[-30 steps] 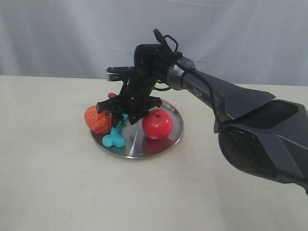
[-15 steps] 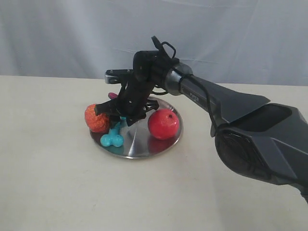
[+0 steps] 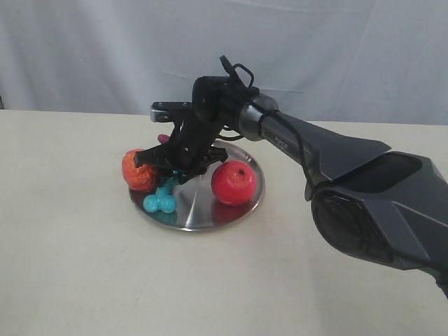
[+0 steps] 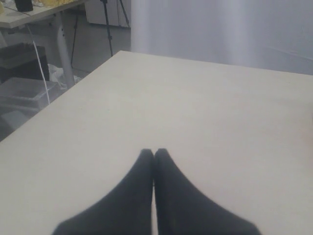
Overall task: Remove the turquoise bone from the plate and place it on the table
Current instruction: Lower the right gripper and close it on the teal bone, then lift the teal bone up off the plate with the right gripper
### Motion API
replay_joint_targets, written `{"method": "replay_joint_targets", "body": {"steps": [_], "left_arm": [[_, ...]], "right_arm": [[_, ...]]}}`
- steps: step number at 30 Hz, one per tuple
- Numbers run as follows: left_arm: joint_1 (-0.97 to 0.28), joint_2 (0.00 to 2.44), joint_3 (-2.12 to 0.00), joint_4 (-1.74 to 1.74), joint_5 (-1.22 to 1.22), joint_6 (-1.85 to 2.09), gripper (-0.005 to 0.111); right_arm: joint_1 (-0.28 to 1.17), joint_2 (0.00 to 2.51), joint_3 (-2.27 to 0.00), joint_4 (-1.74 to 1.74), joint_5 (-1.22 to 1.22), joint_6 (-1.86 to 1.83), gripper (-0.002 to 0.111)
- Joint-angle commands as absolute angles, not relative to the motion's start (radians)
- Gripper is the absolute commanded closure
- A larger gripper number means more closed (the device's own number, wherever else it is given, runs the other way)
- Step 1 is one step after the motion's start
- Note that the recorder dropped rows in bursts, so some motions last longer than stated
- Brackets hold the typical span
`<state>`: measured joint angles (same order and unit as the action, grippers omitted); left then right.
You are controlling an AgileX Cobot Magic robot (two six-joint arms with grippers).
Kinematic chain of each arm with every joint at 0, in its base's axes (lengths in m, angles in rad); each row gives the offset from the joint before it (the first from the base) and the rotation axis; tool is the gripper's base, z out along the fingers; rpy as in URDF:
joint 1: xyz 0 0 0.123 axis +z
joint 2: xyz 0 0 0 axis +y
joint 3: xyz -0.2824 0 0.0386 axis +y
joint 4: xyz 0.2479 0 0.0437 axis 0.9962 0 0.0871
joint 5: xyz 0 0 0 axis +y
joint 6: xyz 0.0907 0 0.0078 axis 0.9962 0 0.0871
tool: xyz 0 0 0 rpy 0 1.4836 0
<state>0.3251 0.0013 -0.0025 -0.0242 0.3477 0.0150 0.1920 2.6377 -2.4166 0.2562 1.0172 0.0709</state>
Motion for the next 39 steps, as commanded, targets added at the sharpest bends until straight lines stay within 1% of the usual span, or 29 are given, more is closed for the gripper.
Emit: {"method": "replay_joint_targets", "body": {"steps": [1, 14, 28, 30, 31, 33, 34, 39], "left_arm": [[0.327, 0.0, 0.0, -0.025, 0.342, 0.011, 0.107], [0.327, 0.0, 0.0, -0.025, 0.342, 0.011, 0.107], [0.327, 0.0, 0.0, -0.025, 0.342, 0.011, 0.107], [0.327, 0.0, 0.0, -0.025, 0.342, 0.011, 0.107], [0.327, 0.0, 0.0, -0.025, 0.342, 0.011, 0.107], [0.327, 0.0, 0.0, -0.025, 0.342, 0.011, 0.107], [0.327, 0.0, 0.0, -0.025, 0.342, 0.011, 0.107], [0.327, 0.0, 0.0, -0.025, 0.342, 0.011, 0.107]], "right_arm": [[0.191, 2.647, -2.418, 0.283, 1.001, 0.064, 0.059], [0.191, 2.647, -2.418, 0.384, 0.975, 0.055, 0.059], [0.191, 2.69, -2.418, 0.334, 0.948, 0.058, 0.06], [0.191, 2.69, -2.418, 0.303, 0.947, 0.06, 0.072], [0.191, 2.69, -2.418, 0.301, 0.948, 0.06, 0.083], [0.191, 2.69, -2.418, 0.301, 0.95, 0.06, 0.102], [0.191, 2.69, -2.418, 0.301, 0.95, 0.06, 0.108], [0.191, 2.688, -2.418, 0.301, 0.961, 0.06, 0.109]]}}
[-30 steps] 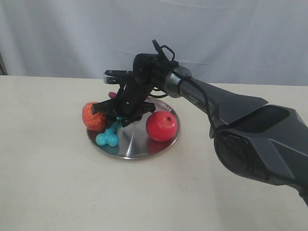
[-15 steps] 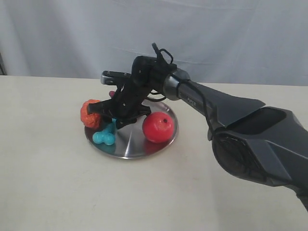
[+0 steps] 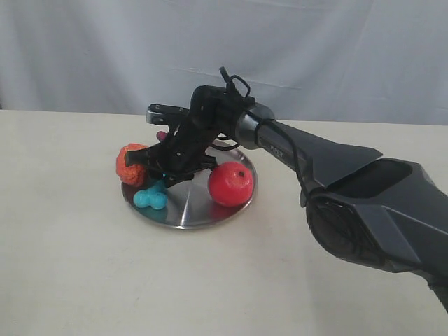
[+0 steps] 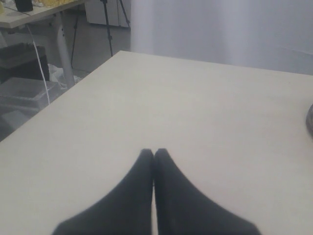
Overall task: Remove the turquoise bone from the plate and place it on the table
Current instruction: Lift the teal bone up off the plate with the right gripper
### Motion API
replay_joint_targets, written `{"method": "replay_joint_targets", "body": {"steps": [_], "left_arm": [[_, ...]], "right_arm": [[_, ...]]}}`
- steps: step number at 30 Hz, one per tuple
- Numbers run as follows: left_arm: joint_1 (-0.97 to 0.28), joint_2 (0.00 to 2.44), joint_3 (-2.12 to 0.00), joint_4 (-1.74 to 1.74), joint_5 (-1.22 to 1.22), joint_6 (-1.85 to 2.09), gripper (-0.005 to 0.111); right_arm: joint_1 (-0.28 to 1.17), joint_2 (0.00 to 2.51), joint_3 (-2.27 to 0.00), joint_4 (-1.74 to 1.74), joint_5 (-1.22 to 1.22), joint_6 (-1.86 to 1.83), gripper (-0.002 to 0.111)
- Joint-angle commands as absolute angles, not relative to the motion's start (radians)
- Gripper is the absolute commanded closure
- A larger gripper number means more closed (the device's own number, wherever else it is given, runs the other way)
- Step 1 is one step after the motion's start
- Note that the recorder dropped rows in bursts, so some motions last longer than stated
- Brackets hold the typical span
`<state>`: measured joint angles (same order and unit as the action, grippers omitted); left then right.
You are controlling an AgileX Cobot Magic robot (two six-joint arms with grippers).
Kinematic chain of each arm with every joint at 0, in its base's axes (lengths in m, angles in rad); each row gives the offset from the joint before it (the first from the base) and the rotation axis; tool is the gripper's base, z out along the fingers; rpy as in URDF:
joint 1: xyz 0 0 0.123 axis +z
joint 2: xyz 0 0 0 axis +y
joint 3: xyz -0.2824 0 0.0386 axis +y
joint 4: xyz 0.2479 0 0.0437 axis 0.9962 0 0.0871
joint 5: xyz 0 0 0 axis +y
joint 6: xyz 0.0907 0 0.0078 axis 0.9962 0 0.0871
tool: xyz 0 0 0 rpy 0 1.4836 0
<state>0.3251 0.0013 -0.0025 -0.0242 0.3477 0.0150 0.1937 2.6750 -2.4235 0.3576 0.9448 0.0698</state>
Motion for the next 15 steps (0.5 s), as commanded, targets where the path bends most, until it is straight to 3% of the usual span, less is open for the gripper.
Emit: {"method": "replay_joint_targets", "body": {"steps": [1, 15], "left_arm": [[0.327, 0.0, 0.0, -0.025, 0.342, 0.011, 0.107], [0.327, 0.0, 0.0, -0.025, 0.342, 0.011, 0.107]], "right_arm": [[0.191, 2.683, -2.418, 0.301, 0.969, 0.06, 0.109], [0.191, 2.488, -2.418, 0.13, 1.176, 0.111, 0.109]]}}
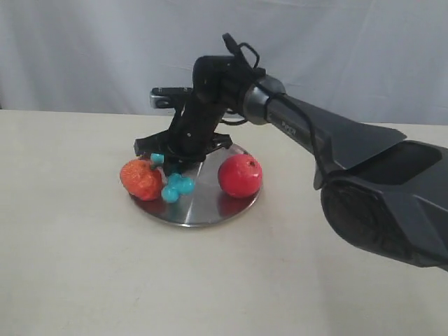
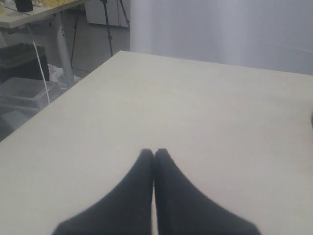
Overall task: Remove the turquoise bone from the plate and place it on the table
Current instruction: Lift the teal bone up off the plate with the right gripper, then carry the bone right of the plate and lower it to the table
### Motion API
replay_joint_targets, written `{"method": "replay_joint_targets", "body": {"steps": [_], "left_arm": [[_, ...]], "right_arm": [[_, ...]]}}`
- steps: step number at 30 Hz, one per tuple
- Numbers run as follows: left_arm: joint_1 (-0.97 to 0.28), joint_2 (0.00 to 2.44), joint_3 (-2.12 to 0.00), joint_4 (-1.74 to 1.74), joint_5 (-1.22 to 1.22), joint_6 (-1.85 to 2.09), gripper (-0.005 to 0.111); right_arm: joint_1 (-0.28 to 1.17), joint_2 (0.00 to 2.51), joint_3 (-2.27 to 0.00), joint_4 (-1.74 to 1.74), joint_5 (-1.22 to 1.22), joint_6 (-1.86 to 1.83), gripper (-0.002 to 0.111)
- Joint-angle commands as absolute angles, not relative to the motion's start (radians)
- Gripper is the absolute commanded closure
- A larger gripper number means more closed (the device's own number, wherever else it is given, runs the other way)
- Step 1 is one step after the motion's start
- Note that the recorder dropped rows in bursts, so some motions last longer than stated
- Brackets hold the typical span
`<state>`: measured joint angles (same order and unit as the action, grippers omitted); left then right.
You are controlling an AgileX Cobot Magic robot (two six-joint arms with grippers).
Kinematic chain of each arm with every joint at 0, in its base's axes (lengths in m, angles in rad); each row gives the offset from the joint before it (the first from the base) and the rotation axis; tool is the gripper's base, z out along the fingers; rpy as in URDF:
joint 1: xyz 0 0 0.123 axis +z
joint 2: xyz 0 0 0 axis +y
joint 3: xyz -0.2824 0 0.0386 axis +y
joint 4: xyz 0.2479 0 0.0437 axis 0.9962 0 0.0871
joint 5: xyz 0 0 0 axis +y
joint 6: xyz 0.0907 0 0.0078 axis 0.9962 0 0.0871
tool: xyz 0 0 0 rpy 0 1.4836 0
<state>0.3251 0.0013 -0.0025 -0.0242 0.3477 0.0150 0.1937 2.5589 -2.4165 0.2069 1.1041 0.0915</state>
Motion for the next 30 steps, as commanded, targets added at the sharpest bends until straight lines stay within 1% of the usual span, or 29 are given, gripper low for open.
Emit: {"method": "replay_joint_targets", "body": {"steps": [1, 7, 16, 22, 30], "left_arm": [[0.327, 0.0, 0.0, -0.025, 0.342, 0.011, 0.107], [0.327, 0.0, 0.0, -0.025, 0.342, 0.011, 0.107], [0.327, 0.0, 0.0, -0.025, 0.342, 0.011, 0.107], [0.327, 0.0, 0.0, -0.025, 0.342, 0.011, 0.107], [0.327, 0.0, 0.0, -0.025, 0.342, 0.011, 0.107]], "right_arm": [[0.191, 2.473, -2.418, 0.113, 1.195, 0.111, 0.109], [0.191, 2.377, -2.418, 0.095, 1.221, 0.113, 0.109], [0.174, 2.219, -2.41, -0.052, 1.221, 0.128, 0.109], [0.102, 2.132, -2.38, -0.029, 1.221, 0.145, 0.109], [-0.041, 2.049, -2.165, 0.021, 1.221, 0.118, 0.109]]}}
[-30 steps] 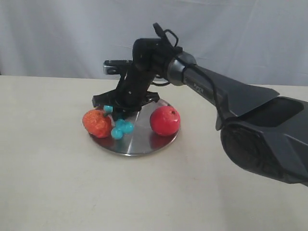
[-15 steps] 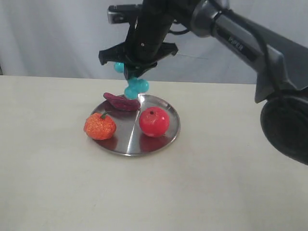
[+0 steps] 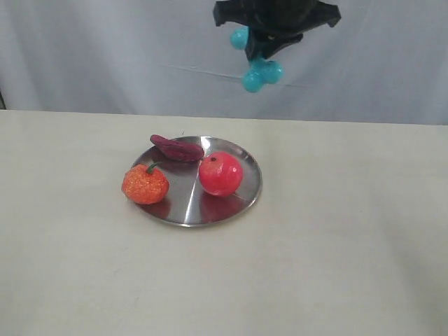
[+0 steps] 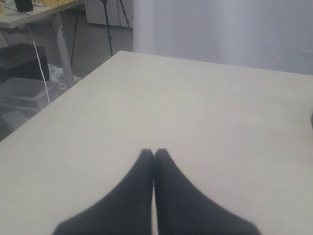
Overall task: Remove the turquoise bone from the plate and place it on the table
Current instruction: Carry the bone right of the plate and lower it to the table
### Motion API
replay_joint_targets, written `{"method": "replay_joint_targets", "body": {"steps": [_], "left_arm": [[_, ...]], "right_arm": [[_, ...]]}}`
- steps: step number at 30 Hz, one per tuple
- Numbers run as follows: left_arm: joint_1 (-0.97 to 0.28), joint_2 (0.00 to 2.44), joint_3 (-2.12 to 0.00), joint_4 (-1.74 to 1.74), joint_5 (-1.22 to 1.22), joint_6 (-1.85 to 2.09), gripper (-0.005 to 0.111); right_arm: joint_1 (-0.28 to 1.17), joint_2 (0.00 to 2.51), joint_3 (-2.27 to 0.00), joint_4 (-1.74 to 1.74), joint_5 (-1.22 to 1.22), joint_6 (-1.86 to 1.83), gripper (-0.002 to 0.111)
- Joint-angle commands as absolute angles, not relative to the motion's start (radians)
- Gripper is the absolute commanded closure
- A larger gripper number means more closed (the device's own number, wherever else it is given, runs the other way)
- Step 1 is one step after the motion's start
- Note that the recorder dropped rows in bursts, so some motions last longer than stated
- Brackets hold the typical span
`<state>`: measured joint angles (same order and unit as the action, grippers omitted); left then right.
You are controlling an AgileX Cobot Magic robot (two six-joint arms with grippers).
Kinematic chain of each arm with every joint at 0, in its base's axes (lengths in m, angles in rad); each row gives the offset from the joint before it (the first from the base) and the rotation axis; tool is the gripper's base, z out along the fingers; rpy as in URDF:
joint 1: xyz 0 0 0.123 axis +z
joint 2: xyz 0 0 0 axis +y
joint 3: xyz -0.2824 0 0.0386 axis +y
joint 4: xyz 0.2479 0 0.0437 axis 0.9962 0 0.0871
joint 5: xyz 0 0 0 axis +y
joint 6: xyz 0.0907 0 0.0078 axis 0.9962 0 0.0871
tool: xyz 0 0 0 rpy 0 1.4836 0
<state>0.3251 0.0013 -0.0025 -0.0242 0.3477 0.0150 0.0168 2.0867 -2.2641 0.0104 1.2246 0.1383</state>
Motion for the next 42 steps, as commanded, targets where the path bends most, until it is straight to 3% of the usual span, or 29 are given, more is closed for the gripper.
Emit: {"method": "replay_joint_targets", "body": {"steps": [1, 9, 18, 42], "left_arm": [[0.327, 0.0, 0.0, -0.025, 0.342, 0.011, 0.107], [0.327, 0.0, 0.0, -0.025, 0.342, 0.011, 0.107], [0.327, 0.0, 0.0, -0.025, 0.342, 0.011, 0.107], [0.327, 0.0, 0.0, -0.025, 0.342, 0.011, 0.107]], "right_arm": [[-0.056, 2.041, -2.133, 0.021, 1.221, 0.107, 0.109], [-0.126, 2.032, -1.9, 0.055, 1.221, 0.078, 0.109], [-0.128, 2.044, -1.642, 0.055, 0.953, 0.081, 0.109], [-0.128, 2.186, -1.624, 0.081, 0.852, 0.089, 0.109]]}}
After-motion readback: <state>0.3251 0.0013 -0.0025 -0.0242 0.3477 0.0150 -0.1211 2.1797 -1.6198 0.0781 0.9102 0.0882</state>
